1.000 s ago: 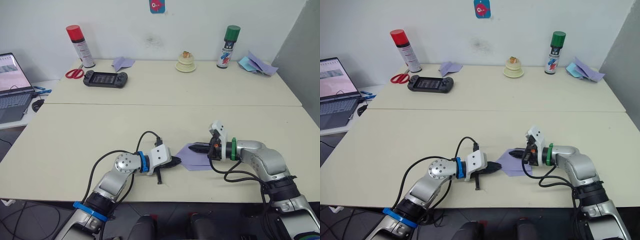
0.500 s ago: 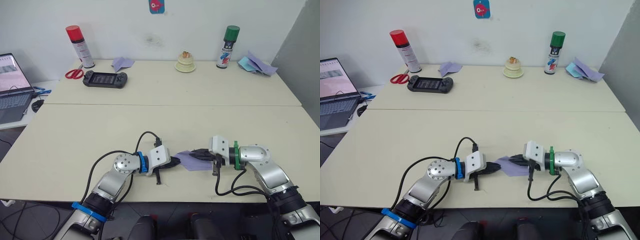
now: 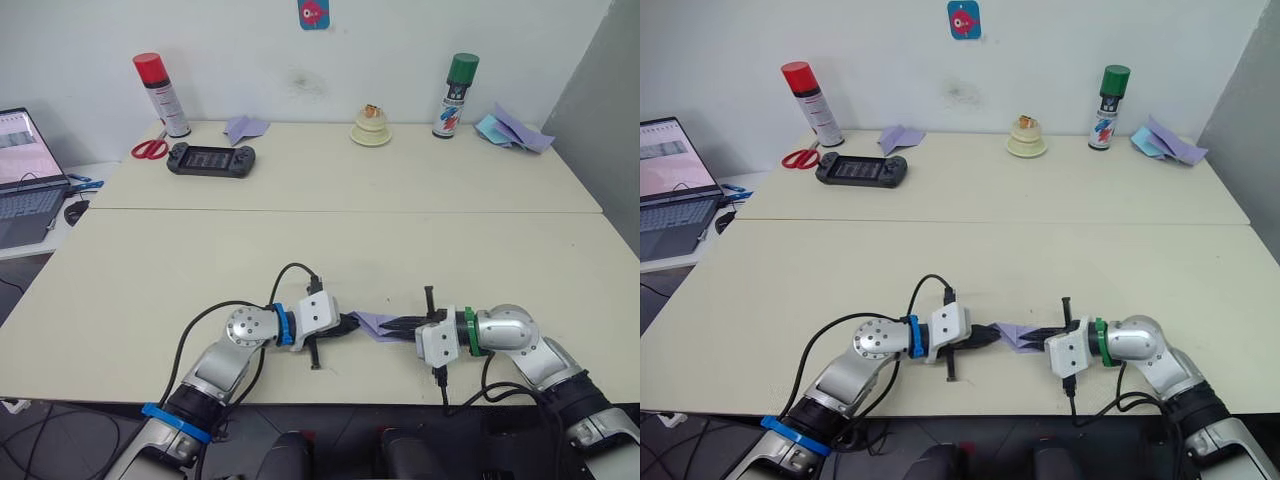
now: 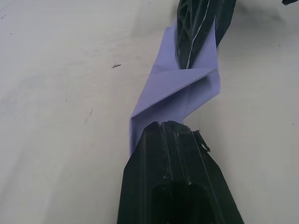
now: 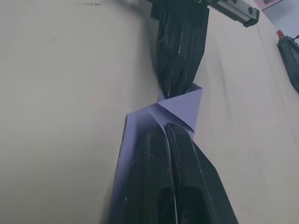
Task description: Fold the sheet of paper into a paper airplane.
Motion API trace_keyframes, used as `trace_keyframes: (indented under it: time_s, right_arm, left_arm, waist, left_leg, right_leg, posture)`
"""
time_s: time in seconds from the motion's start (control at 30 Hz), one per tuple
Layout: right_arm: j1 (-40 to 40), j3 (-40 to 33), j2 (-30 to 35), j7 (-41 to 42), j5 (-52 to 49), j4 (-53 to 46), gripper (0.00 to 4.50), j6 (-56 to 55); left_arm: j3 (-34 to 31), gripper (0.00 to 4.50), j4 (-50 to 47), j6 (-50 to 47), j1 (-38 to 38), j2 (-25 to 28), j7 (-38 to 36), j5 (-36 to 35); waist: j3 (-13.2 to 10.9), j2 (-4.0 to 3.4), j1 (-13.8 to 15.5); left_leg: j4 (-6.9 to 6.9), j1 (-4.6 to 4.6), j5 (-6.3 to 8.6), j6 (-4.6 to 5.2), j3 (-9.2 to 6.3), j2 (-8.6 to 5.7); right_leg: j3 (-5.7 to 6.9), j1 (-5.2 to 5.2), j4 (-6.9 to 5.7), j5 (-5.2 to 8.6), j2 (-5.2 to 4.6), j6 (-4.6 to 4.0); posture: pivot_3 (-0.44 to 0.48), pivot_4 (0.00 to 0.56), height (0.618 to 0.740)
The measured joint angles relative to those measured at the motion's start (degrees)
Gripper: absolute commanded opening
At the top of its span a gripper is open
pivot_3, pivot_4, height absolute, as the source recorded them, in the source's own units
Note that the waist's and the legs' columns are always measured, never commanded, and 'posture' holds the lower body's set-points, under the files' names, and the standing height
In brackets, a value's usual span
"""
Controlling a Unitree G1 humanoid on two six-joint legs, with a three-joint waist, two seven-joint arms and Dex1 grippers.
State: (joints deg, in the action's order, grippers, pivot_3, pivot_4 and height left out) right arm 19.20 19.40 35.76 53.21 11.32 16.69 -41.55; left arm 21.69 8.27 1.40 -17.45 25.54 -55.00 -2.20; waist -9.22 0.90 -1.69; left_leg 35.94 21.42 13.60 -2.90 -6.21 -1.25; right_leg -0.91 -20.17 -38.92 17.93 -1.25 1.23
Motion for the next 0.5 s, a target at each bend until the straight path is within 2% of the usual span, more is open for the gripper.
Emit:
trace_keyframes:
  time_s: [0.3, 0.5]
  right_arm:
    - [0.3, 1.1, 0.1, -1.7, 1.0, 0.9, 0.03, -0.8]
    - [-0.6, 2.0, 0.0, -1.4, -0.3, -0.2, 0.03, 1.9]
  left_arm:
    - [-0.7, 0.0, 0.0, 0.1, 0.2, 0.8, -0.7, -0.2]
    - [-0.9, 0.0, 0.0, 0.1, 0.6, 1.1, -0.7, -0.4]
  waist:
    - [0.0, 0.03, 0.0]
    - [0.1, 0.11, 0.0]
  left_leg:
    - [-0.05, -0.1, 0.0, 0.0, 0.0, 0.01]
    - [-0.29, -0.49, 0.01, -0.01, -0.01, 0.04]
  right_leg:
    - [-0.01, 0.08, 0.0, 0.04, 0.0, -0.07]
    - [0.0, 0.37, 0.0, 0.15, 0.0, -0.24]
  posture:
    - [0.0, 0.15, 0.722]
    - [0.0, 0.15, 0.722]
